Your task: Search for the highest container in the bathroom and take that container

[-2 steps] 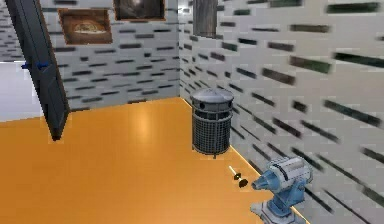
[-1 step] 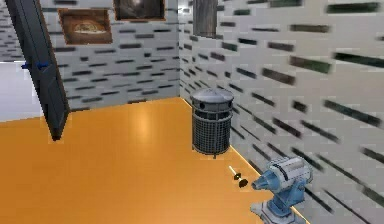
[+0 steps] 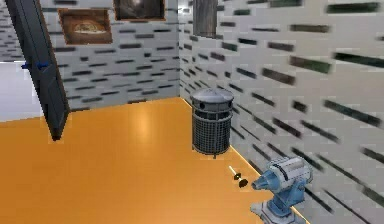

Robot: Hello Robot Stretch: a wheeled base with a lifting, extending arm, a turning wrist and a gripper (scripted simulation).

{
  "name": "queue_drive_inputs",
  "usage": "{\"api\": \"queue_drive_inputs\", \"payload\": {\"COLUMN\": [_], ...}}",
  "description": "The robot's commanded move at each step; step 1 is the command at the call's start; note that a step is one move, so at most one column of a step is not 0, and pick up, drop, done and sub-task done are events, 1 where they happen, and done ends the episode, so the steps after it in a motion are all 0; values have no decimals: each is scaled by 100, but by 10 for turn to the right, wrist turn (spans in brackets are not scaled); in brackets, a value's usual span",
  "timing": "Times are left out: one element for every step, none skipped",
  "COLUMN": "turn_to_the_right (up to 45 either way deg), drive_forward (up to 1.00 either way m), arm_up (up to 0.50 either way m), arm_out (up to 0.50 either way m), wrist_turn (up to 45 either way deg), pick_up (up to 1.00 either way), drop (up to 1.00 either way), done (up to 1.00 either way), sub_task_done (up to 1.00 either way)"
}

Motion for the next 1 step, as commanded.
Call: {"api": "queue_drive_inputs", "payload": {"turn_to_the_right": [0], "drive_forward": [0], "arm_up": [0], "arm_out": [0], "wrist_turn": [-450], "pick_up": [0], "drop": [0], "done": [0], "sub_task_done": [0]}}
